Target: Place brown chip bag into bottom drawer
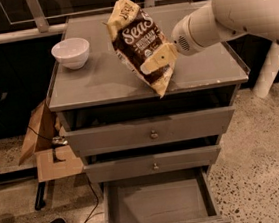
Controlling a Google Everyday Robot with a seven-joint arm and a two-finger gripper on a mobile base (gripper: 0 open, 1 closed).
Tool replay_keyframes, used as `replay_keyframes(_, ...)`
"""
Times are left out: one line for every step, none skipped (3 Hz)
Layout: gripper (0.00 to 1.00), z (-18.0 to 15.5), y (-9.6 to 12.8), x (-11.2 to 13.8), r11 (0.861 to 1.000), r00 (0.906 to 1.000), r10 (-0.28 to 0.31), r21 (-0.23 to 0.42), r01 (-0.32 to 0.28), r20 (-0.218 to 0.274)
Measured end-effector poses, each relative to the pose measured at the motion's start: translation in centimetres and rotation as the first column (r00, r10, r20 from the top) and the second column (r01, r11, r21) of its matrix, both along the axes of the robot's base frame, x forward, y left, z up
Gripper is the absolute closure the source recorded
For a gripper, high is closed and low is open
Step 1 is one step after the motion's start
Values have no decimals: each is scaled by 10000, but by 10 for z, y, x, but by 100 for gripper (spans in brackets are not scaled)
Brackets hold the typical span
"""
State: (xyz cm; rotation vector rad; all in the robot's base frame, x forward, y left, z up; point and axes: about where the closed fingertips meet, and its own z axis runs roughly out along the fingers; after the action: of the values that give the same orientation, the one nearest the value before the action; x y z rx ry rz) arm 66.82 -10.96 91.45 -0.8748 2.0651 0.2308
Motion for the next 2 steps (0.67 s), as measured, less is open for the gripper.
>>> replay_keyframes(0,-7,13,9,9990,9993,372,262,-374,98)
replay_keyframes(0,-11,20,14,9971,9977,653,377,-659,168)
